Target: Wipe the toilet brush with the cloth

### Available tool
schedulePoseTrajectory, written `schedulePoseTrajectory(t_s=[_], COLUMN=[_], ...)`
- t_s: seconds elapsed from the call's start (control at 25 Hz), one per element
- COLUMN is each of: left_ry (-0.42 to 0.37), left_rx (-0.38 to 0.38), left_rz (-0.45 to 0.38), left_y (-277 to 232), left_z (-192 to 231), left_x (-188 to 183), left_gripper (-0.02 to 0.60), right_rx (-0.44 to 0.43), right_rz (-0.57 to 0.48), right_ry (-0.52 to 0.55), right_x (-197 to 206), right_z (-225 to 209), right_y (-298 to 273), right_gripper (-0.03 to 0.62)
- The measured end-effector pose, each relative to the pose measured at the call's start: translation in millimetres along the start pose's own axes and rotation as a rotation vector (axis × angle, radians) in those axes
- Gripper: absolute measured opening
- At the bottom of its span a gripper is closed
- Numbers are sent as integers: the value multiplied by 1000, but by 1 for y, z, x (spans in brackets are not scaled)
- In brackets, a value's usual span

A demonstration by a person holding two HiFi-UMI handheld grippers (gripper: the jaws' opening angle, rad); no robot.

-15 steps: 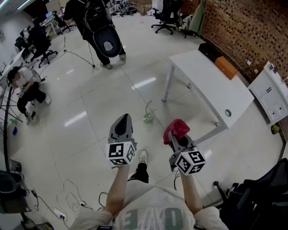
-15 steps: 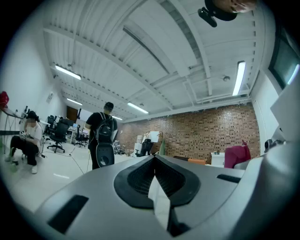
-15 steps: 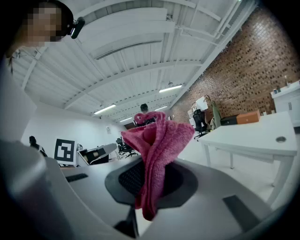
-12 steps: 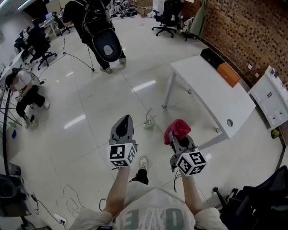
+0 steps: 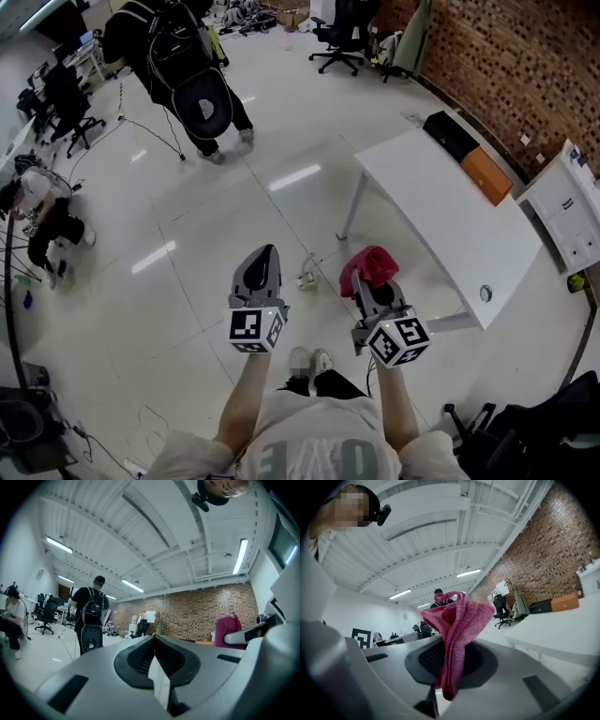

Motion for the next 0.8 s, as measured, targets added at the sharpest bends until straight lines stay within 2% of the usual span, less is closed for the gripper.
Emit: schedulePoseTrajectory(t_s=[0.36,0.52,0.64,0.72,0.8], left_ry=[-1,-45,-51,-42,-46], left_rx=[-33,-26,-29,-44,-58], left_rz=[16,32,35,55,75], left_y=[-31,-54,-83,-109,-133], left_z=[-5,3,22,36,51], left_x=[1,18,71,136,218], left_gripper=[5,5,5,5,5], right_rx=[-48,-61,-61,-59,-67], right_rz=[36,42,27,29,25], right_ry=[7,26,72,79,75], right_x=[-22,-14,23,72,136], right_z=[-35,-54,-81,-112,-146], right_y=[-34,-54,-81,-110,-145], right_gripper=[31,31,31,32,31])
Point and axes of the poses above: the fingertips, and each gripper's own axes: y backward along the fingers, z to its left, x out of its underside, the point moved 4 cm from there along y, backward along the fingers, and after that the axes turned 12 degrees about z, right-handed, at the moved point
